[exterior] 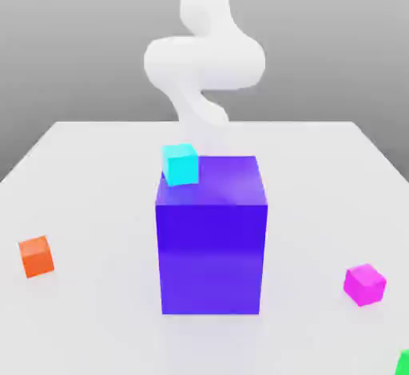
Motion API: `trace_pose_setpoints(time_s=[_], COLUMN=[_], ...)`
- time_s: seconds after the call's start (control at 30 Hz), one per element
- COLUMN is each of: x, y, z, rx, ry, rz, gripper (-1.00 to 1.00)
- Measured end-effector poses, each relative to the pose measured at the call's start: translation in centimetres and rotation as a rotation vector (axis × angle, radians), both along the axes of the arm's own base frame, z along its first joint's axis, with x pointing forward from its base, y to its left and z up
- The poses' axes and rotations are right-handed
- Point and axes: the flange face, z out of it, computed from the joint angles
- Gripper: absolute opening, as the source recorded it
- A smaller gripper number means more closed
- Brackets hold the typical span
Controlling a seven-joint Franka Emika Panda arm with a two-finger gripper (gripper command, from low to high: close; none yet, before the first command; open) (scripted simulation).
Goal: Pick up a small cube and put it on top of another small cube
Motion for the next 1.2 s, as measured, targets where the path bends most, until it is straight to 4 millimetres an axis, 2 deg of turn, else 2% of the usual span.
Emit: trace_pose_setpoints(time_s=[0.1,0.2,0.3,0.4,0.5,0.6,0.73,0.9,1.07,1.1,1.2], x=[3.2,5.3,6.4,6.5,5.7,4.1,0.2,-3.9,-4.4,-4.5,-4.5], y=[3.2,6.8,10.5,14.2,17.7,20.7,24.9,26.1,26.2,26.2,26.2], z=[-5.1,-10.4,-15.8,-21.4,-27.0,-32.5,-39.7,-47.7,-53.6,-54.3,-54.3], rx=[-0.074,-0.146,-0.219,-0.293,-0.368,-0.445,-0.555,-0.672,-0.684,-0.684,-0.684], ry=[0.075,0.141,0.200,0.254,0.304,0.350,0.401,0.465,0.472,0.472,0.473], rz=[0.185,0.365,0.546,0.730,0.915,1.101,1.374,1.638,1.669,1.669,1.669], gripper=[0.00,0.00,0.00,0.00,0.00,0.00,0.00,0.00,0.00,-1.00,-1.00])
